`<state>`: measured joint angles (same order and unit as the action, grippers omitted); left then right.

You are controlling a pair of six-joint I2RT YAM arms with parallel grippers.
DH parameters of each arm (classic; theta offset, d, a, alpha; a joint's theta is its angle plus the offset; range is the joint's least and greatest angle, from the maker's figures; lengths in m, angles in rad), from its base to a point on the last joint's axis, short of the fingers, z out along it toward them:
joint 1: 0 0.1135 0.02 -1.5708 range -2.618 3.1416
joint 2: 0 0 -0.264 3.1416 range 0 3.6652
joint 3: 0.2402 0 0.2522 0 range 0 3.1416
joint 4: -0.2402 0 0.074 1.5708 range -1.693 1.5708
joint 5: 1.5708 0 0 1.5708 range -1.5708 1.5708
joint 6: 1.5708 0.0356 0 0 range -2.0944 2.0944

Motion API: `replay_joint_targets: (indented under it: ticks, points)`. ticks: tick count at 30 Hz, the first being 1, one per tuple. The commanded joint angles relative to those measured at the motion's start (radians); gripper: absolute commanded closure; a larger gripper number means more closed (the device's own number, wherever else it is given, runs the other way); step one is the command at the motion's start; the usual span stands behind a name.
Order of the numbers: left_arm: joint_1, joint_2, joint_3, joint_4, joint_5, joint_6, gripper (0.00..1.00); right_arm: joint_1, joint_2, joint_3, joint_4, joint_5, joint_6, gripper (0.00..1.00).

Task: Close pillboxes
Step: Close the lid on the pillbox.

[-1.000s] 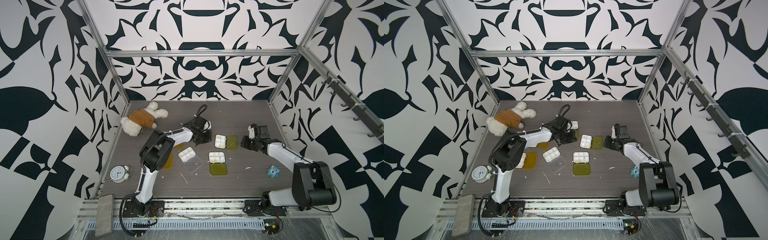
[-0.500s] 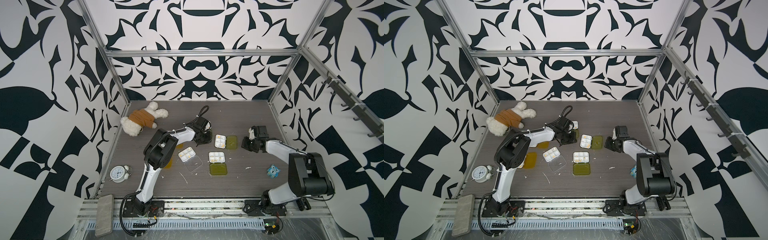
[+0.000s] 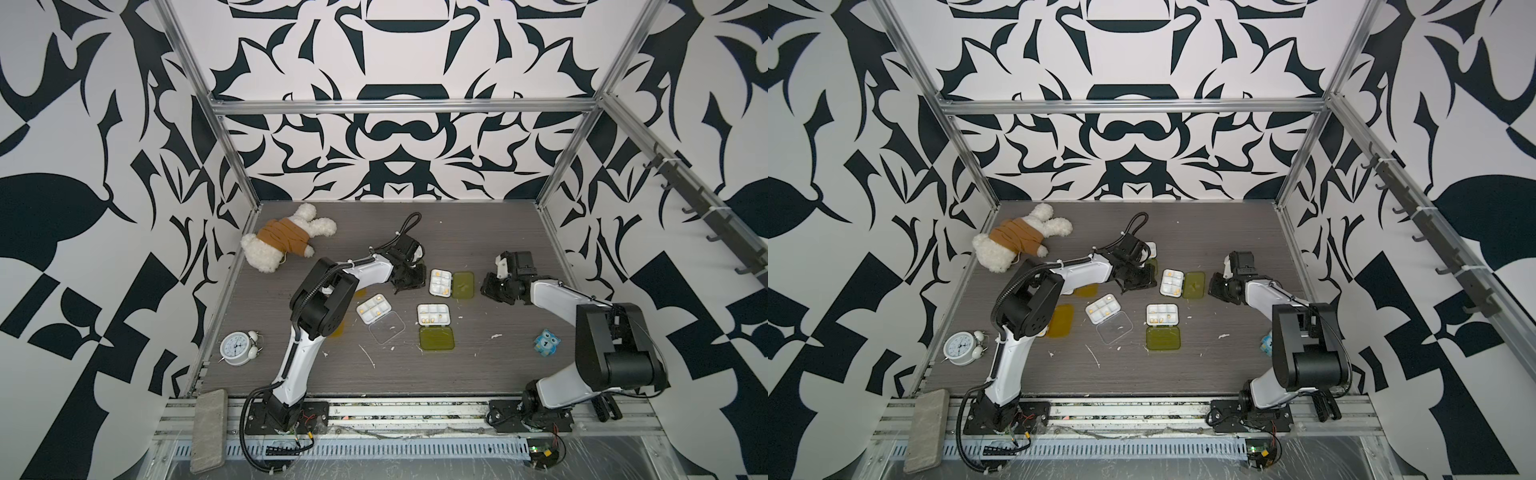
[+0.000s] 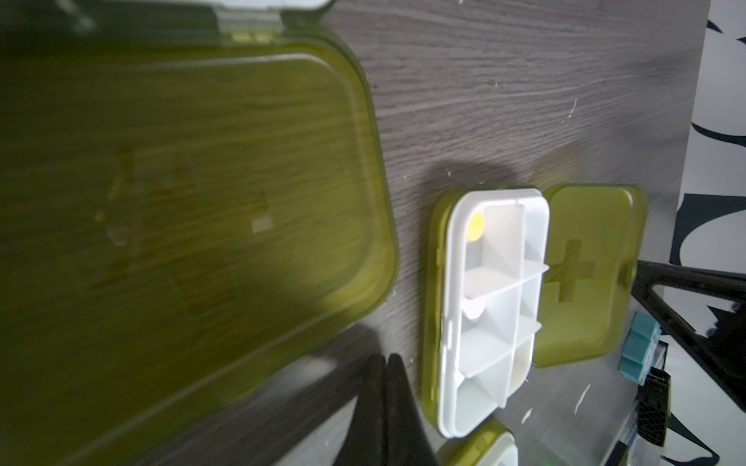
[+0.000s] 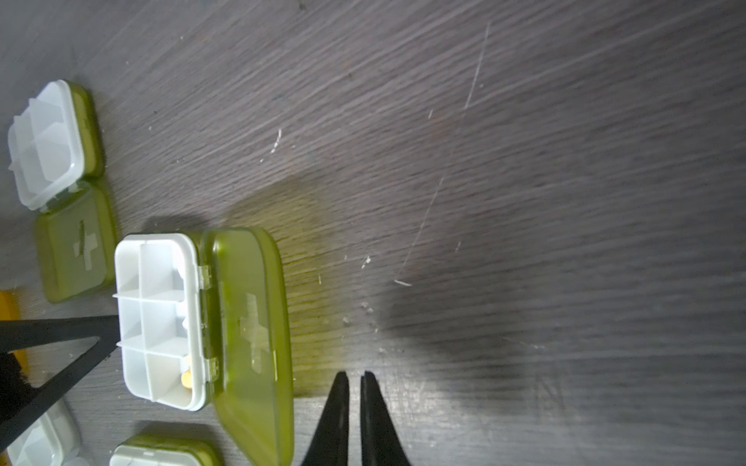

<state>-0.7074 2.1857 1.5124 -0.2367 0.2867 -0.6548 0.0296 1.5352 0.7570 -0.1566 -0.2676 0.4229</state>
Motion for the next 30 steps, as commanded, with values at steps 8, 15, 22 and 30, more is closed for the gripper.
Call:
replay_joint_targets:
  ticks: [8, 15, 22, 30]
  points:
    - [-0.007, -0.007, -0.006, -0.035, -0.003, 0.007, 1.0, -0.003, 0.012, 0.013, 0.035, -0.042, 0.019, 0.87]
    - [-0.028, -0.005, 0.013, -0.035, -0.001, 0.011, 1.0, -0.003, 0.028, 0.011, 0.046, -0.051, 0.024, 0.87]
    - [-0.033, 0.009, 0.03, -0.035, 0.005, 0.009, 1.0, -0.003, 0.046, 0.011, 0.06, -0.075, 0.03, 0.87]
    - [-0.032, 0.011, 0.031, -0.035, 0.004, 0.012, 1.0, -0.003, 0.046, 0.013, 0.069, -0.093, 0.032, 0.87]
